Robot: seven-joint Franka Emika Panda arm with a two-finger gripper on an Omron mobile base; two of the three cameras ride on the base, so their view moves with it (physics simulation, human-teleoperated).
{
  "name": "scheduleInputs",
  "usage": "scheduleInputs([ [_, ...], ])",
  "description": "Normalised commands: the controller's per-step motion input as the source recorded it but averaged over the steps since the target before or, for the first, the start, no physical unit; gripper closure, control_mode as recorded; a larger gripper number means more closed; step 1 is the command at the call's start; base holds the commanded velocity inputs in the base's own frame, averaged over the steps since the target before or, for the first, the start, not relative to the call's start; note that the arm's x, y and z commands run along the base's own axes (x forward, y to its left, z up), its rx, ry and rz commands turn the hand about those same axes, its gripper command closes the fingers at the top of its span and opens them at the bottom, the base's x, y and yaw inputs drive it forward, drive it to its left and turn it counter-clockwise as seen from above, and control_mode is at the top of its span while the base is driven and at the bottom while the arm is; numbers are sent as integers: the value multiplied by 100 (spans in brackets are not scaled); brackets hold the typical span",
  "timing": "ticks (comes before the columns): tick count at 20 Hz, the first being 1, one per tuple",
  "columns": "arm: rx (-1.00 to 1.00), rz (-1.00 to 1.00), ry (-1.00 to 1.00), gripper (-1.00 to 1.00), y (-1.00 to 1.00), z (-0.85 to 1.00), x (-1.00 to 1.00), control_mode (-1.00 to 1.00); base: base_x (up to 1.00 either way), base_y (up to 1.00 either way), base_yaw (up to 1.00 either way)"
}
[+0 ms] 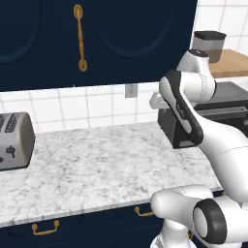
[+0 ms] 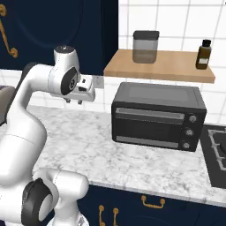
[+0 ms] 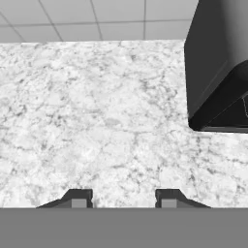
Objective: Take a straw from the drawer in front and place it inside the glass cup on the dining counter.
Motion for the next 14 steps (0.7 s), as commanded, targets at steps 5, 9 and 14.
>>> scheduleInputs([
  [5,0,0,0,-100,0,0,0,100,-50,0,0],
  [9,0,0,0,-100,0,0,0,100,-65,-6,3],
  [14,0,0,0,-100,0,0,0,100,7,-57,41],
])
